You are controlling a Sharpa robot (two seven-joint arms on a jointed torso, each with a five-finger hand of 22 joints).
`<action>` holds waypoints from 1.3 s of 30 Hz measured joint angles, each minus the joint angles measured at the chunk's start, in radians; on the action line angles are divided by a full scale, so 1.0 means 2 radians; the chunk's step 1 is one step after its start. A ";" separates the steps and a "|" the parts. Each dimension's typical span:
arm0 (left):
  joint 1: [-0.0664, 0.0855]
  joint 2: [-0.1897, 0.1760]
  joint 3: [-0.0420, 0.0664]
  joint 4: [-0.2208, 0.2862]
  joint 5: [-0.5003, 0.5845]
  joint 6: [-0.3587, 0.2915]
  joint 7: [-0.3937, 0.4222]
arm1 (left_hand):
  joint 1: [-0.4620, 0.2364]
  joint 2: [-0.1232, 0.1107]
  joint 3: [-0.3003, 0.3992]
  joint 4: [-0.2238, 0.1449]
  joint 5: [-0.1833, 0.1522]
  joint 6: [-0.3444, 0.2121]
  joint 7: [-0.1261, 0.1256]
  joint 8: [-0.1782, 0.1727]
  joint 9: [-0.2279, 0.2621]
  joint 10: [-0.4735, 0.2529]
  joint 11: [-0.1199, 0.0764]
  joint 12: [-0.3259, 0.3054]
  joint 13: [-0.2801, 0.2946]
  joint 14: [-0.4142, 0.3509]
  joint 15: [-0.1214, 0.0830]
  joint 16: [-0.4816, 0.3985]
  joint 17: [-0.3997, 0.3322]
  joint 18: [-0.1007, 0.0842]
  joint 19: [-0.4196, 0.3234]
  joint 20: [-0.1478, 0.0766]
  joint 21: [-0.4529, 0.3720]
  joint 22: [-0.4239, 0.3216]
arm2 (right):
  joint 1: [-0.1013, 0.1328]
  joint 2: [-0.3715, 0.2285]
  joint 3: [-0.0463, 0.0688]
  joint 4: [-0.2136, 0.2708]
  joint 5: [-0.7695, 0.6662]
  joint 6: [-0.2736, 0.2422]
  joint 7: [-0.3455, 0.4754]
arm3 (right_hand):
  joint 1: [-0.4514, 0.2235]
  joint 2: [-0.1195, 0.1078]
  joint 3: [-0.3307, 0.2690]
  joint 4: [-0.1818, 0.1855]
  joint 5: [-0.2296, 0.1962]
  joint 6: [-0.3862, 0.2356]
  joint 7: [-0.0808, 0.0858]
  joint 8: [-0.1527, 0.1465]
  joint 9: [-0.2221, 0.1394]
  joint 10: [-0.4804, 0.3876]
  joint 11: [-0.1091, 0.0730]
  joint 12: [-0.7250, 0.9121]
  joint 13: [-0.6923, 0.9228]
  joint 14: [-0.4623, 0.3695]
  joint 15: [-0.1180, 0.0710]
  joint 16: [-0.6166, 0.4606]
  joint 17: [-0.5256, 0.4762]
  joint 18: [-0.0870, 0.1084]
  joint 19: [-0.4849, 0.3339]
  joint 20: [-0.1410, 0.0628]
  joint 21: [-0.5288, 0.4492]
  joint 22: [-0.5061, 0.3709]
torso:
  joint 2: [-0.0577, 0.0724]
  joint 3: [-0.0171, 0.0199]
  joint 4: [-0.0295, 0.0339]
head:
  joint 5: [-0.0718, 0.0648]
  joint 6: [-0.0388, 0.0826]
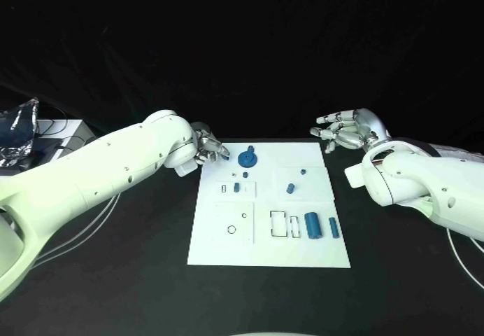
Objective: Assemble the parts on the task board
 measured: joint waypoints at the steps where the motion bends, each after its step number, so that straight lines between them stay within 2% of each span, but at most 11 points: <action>1: 0.000 -0.006 0.000 0.009 0.003 -0.002 -0.001 | -0.001 -0.001 -0.002 -0.002 0.007 0.001 0.001 0.000 0.000 0.000 0.000 0.000 0.001 0.001 0.001 -0.001 0.001 -0.001 0.002 -0.002 0.001 0.000 | 0.000 0.000 0.000 0.000 0.000 0.000 0.000 | 0.000 0.000 0.000 0.000 0.000 0.000 0.000 0.000 0.000 0.000 0.000 0.000 0.000 0.000 0.000 0.000 0.000 0.000 0.000 0.000 0.000 0.000 | -0.001 0.0000 0.0003 | 0.000 0.000; 2: 0.000 -0.014 0.000 0.022 0.007 -0.005 -0.002 | -0.003 -0.003 -0.004 -0.004 0.021 0.002 0.001 0.000 0.005 0.002 0.002 0.000 0.002 0.002 0.002 -0.002 0.003 -0.008 0.006 -0.002 0.005 0.000 | 0.000 -0.001 0.000 -0.001 0.000 0.000 0.000 | 0.000 0.000 0.000 0.000 0.000 0.000 0.000 0.000 0.000 0.000 0.000 0.000 0.000 0.000 0.000 0.000 0.000 0.000 0.000 0.000 0.000 0.000 | -0.001 0.0000 0.0006 | 0.000 -0.001; 6: 0.000 -0.034 -0.005 0.059 0.020 -0.015 -0.005 | -0.006 -0.006 -0.013 -0.013 0.051 0.006 0.001 -0.005 0.010 0.005 0.002 -0.005 0.005 0.004 0.000 -0.002 0.008 -0.008 0.010 -0.005 0.012 0.000 | 0.000 -0.003 0.000 -0.001 0.000 0.000 0.000 | 0.000 0.000 0.000 0.000 0.000 0.000 0.000 0.000 0.000 0.000 0.000 0.000 0.000 0.000 0.000 0.000 0.000 0.000 0.000 0.000 0.000 0.000 | -0.005 -0.0006 0.0025 | 0.000 -0.004; 12: -0.001 -0.060 -0.019 0.112 0.032 -0.037 -0.015 | -0.014 -0.004 -0.015 -0.015 0.057 0.015 -0.002 -0.012 0.014 0.013 -0.003 -0.012 0.014 0.006 -0.002 -0.005 0.011 -0.008 0.015 -0.006 0.020 0.000 | 0.000 -0.005 0.000 -0.004 0.000 0.000 0.000 | 0.000 0.000 0.000 0.000 0.000 0.000 0.000 0.000 0.000 0.000 0.000 0.000 0.000 0.000 0.000 0.000 0.000 0.000 0.000 0.000 0.000 0.000 | -0.010 -0.0017 0.0060 | 0.001 -0.009; 16: -0.002 -0.069 -0.030 0.130 0.033 -0.057 -0.022 | -0.020 -0.004 -0.010 -0.015 0.057 0.017 -0.004 -0.013 0.024 0.015 -0.005 -0.012 0.019 0.007 -0.004 -0.005 0.011 -0.008 0.019 -0.005 0.022 0.000 | 0.000 -0.005 0.000 -0.006 0.000 0.000 0.000 | 0.000 0.000 0.000 0.000 0.000 0.000 0.000 0.000 0.000 0.000 0.000 0.000 0.000 0.000 0.000 0.000 0.000 0.000 0.000 0.000 0.000 0.000 | -0.013 -0.0023 0.0083 | 0.001 -0.012; 19: -0.005 -0.072 -0.036 0.137 0.032 -0.070 -0.027 | -0.020 -0.004 -0.010 -0.015 0.057 0.017 -0.004 -0.013 0.025 0.015 -0.005 -0.012 0.020 0.007 -0.004 -0.005 0.011 -0.008 0.019 -0.005 0.022 0.000 | 0.000 -0.003 0.000 -0.008 0.001 0.000 0.000 | 0.000 0.000 0.000 0.000 0.000 0.000 0.000 0.000 0.000 0.000 0.000 0.000 0.000 0.000 0.000 0.000 0.000 0.000 0.000 0.000 0.000 0.000 | -0.015 -0.0024 0.0096 | 0.001 -0.014; 25: -0.015 -0.073 -0.041 0.146 0.029 -0.092 -0.033 | -0.020 -0.004 -0.010 -0.015 0.057 0.017 -0.004 -0.012 0.025 0.015 -0.005 -0.012 0.021 0.007 -0.004 -0.005 0.010 -0.008 0.019 -0.005 0.025 0.000 | 0.000 0.002 0.000 -0.015 0.001 -0.001 0.001 | 0.000 0.000 0.003 -0.003 0.000 0.000 0.000 0.000 0.000 0.000 0.000 -0.008 -0.004 0.000 0.000 -0.003 -0.001 0.000 -0.005 0.000 0.000 -0.002 | -0.019 -0.0027 0.0106 | 0.001 -0.019; 30: -0.026 -0.072 -0.042 0.151 0.020 -0.102 -0.035 | -0.020 -0.004 -0.010 -0.015 0.057 0.017 -0.004 -0.012 0.025 0.015 -0.005 -0.012 0.021 0.007 -0.004 -0.005 0.010 -0.008 0.019 -0.005 0.025 0.000 | 0.000 0.008 0.000 -0.021 0.008 -0.002 0.008 | 0.003 0.002 0.013 -0.013 0.000 0.006 0.001 -0.003 -0.001 0.025 -0.001 -0.092 -0.059 -0.014 0.003 -0.028 -0.013 0.000 -0.024 0.004 -0.012 -0.015 | -0.019 -0.0029 0.0107 | 0.001 -0.020; 34: -0.032 -0.070 -0.043 0.151 0.012 -0.106 -0.035 | -0.020 -0.004 -0.010 -0.015 0.057 0.017 -0.004 -0.012 0.025 0.015 -0.005 -0.012 0.021 0.007 -0.004 -0.005 0.010 -0.008 0.021 -0.003 0.025 0.000 | 0.001 0.013 0.000 -0.028 0.031 -0.002 0.020 | 0.011 0.009 0.029 -0.023 -0.011 0.014 0.007 -0.012 -0.004 0.047 0.009 -0.192 -0.134 -0.034 0.015 -0.085 -0.038 -0.001 -0.053 0.015 -0.042 -0.047 | -0.019 -0.0028 0.0108 | 0.001 -0.022; 38: -0.037 -0.067 -0.044 0.151 0.005 -0.107 -0.035 | -0.020 -0.004 -0.010 -0.016 0.056 0.017 -0.004 -0.012 0.025 0.015 -0.004 -0.013 0.023 0.007 -0.004 -0.005 0.009 -0.008 0.021 -0.003 0.025 0.000 | 0.002 0.018 0.000 -0.037 0.069 0.002 0.045 | 0.015 0.011 0.061 -0.035 -0.018 0.026 0.014 -0.031 -0.007 0.071 0.021 -0.303 -0.187 -0.048 0.027 -0.171 -0.100 -0.015 -0.102 0.031 -0.079 -0.089 | -0.018 -0.0028 0.0108 | 0.001 -0.023; 39: -0.038 -0.067 -0.045 0.151 0.003 -0.107 -0.035 | -0.019 -0.004 -0.010 -0.015 0.056 0.017 -0.004 -0.012 0.025 0.015 -0.004 -0.013 0.023 0.007 -0.004 -0.005 0.009 -0.008 0.021 -0.003 0.025 0.000 | 0.002 0.020 0.000 -0.040 0.081 0.004 0.054 | 0.015 0.011 0.074 -0.038 -0.018 0.026 0.014 -0.034 -0.008 0.076 0.025 -0.327 -0.189 -0.042 0.034 -0.219 -0.133 -0.020 -0.124 0.037 -0.083 -0.104 | -0.018 -0.0028 0.0108 | 0.001 -0.024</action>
